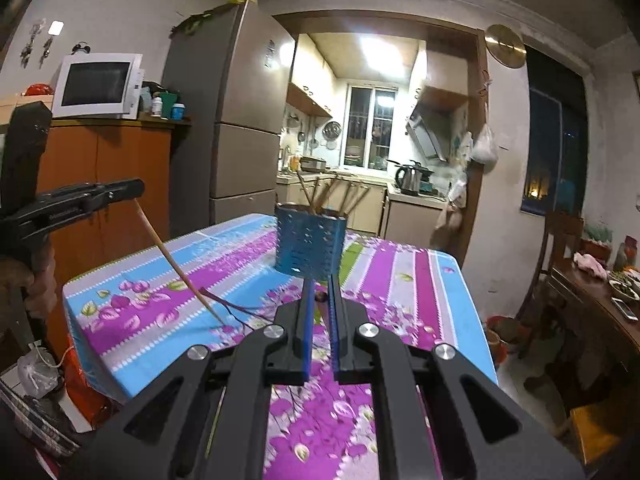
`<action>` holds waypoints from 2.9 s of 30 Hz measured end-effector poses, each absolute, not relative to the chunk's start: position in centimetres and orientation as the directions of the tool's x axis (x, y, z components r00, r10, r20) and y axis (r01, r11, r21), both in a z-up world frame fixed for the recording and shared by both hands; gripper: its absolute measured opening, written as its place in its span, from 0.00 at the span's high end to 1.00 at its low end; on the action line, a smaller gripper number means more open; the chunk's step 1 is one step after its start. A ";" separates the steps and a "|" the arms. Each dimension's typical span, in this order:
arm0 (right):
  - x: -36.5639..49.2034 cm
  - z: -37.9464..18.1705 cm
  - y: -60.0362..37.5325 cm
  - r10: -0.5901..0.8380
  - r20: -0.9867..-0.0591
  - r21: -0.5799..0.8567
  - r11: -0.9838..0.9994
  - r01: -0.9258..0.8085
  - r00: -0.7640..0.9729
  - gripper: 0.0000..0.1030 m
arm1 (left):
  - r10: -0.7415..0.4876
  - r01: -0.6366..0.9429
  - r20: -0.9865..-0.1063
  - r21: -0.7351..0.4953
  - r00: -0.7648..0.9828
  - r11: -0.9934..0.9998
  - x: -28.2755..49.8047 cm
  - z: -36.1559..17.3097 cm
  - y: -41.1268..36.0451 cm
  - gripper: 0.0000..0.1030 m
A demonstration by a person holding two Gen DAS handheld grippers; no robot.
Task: Organize utensils
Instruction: 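Lift both held chopsticks and carry them above the blue holder, then open both grippers to drop the chopsticks into the holder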
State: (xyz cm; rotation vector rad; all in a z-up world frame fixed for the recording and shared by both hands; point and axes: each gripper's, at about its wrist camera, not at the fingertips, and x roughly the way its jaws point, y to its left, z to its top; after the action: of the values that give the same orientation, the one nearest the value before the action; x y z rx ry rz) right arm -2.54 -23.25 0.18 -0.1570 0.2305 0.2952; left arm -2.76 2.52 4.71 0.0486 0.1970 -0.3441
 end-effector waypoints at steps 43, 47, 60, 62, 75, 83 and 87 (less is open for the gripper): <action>9.0 7.4 -20.0 0.442 -0.380 0.133 0.895 -0.425 0.812 0.95 | -0.398 0.399 -0.299 -0.059 0.867 0.915 7.0 9.9 3.3 0.93; 9.5 8.5 -20.1 0.435 -0.370 0.113 0.898 -0.425 0.821 0.95 | -0.394 0.397 -0.290 -0.051 0.872 0.916 8.0 10.8 3.0 0.93; 13.4 19.0 -20.6 0.392 -0.219 0.051 0.919 -0.390 0.894 0.95 | -0.353 0.358 -0.210 -0.016 0.912 0.934 16.4 18.8 2.2 0.93; 14.5 20.7 -20.7 0.374 -0.197 0.039 0.927 -0.374 0.906 0.95 | -0.342 0.346 -0.192 -0.016 0.920 0.938 18.3 20.4 2.0 0.93; 25.2 24.6 -20.3 0.316 -0.123 0.038 0.949 -0.314 0.941 0.95 | -0.330 0.326 -0.104 -0.049 0.938 0.944 29.1 24.4 0.5 0.93; 30.2 18.9 -18.4 0.334 -0.206 0.053 0.942 -0.331 0.920 0.95 | -0.341 0.335 -0.196 -0.063 0.919 0.940 33.5 18.8 -0.4 0.93; 32.1 15.7 -17.9 0.330 -0.246 0.062 0.944 -0.325 0.911 0.95 | -0.328 0.326 -0.242 -0.048 0.913 0.944 34.7 15.5 -0.6 0.93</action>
State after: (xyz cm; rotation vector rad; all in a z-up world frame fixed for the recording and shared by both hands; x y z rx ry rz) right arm 32.13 -17.86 15.70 0.0203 0.2572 0.3376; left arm 34.68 -0.57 15.46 -0.0065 0.2501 -0.3371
